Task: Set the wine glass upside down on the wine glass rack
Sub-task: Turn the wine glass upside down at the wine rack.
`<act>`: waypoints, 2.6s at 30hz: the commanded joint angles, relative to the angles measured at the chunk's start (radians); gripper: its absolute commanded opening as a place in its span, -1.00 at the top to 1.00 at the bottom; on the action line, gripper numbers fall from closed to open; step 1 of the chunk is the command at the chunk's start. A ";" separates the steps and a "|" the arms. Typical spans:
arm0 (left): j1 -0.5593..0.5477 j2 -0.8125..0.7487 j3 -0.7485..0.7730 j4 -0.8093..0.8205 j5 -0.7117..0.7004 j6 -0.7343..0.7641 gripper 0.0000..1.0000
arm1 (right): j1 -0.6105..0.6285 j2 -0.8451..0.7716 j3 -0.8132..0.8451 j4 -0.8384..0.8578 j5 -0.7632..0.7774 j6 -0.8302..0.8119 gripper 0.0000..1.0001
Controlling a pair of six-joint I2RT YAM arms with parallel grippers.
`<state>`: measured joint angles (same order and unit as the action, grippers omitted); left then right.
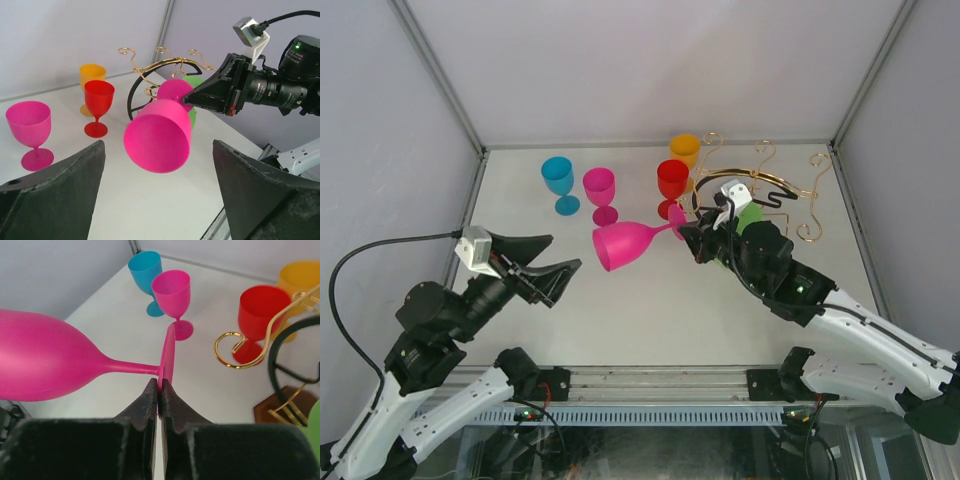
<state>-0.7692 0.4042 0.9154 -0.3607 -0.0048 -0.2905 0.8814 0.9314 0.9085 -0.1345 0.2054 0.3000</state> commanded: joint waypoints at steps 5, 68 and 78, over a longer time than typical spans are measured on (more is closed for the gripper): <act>0.005 -0.027 0.008 -0.082 0.075 -0.041 -0.78 | 0.121 -0.078 0.010 0.107 0.020 -0.515 1.00; -0.324 0.486 -0.027 0.358 0.016 0.063 0.30 | 0.487 -0.202 -0.033 0.086 0.073 -1.080 1.00; -0.325 0.457 -0.075 0.374 -0.004 0.053 1.00 | 0.485 -0.195 -0.039 0.121 0.134 -1.057 1.00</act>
<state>-1.0973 0.8829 0.8837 -0.0090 0.0311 -0.2504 1.3552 0.7433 0.8623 -0.1066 0.3168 -0.7986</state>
